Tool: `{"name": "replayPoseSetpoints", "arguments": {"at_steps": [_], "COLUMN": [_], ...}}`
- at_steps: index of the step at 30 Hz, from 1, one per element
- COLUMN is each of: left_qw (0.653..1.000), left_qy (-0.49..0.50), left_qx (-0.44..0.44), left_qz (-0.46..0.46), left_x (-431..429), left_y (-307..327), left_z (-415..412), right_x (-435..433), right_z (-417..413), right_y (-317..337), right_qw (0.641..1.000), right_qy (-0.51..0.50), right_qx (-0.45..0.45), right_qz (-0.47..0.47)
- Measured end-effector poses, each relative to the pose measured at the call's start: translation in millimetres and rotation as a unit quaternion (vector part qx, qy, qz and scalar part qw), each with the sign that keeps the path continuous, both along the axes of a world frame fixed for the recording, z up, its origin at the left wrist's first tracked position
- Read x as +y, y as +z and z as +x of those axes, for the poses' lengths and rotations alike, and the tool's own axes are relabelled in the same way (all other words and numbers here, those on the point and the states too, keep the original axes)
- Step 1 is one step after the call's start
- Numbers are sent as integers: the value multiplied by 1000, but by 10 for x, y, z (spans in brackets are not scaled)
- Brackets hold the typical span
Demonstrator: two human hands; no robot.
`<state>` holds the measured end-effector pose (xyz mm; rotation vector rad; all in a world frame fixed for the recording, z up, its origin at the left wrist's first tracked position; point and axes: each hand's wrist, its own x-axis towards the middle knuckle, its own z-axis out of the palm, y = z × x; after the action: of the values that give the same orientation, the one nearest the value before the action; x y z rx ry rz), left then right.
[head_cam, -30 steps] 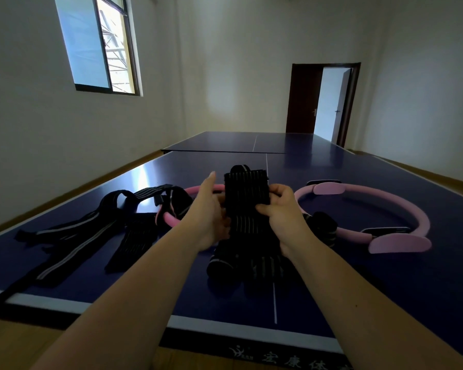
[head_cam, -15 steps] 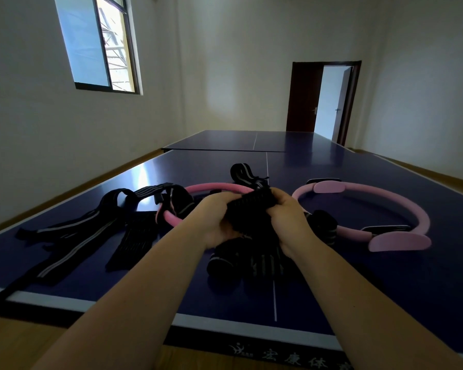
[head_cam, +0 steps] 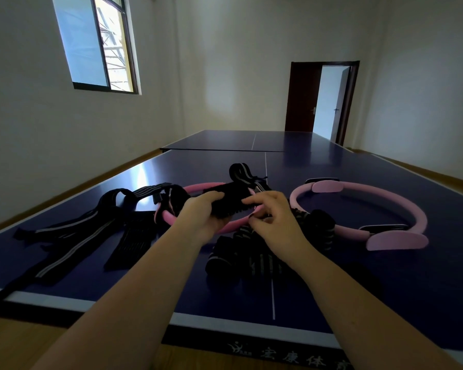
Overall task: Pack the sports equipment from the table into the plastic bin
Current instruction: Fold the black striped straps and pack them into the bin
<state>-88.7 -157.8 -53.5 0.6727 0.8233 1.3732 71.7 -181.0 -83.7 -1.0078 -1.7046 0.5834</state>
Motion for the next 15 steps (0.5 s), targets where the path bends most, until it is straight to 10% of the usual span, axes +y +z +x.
{"name": "replayPoseSetpoints", "arguments": {"at_steps": [11, 15], "left_qw": [996, 999], "left_qy": [-76, -27], "left_qx": [44, 36], "left_qz": [13, -23], "left_x": [-3, 37], "left_y": [-58, -89], "left_z": [82, 64], "right_x": [2, -16], "right_z": [-7, -8], "right_y": [-27, -61], "right_qw": [948, 864], "right_qy": [-80, -112], "right_qx": [-183, -358], "right_qz": [248, 336]}}
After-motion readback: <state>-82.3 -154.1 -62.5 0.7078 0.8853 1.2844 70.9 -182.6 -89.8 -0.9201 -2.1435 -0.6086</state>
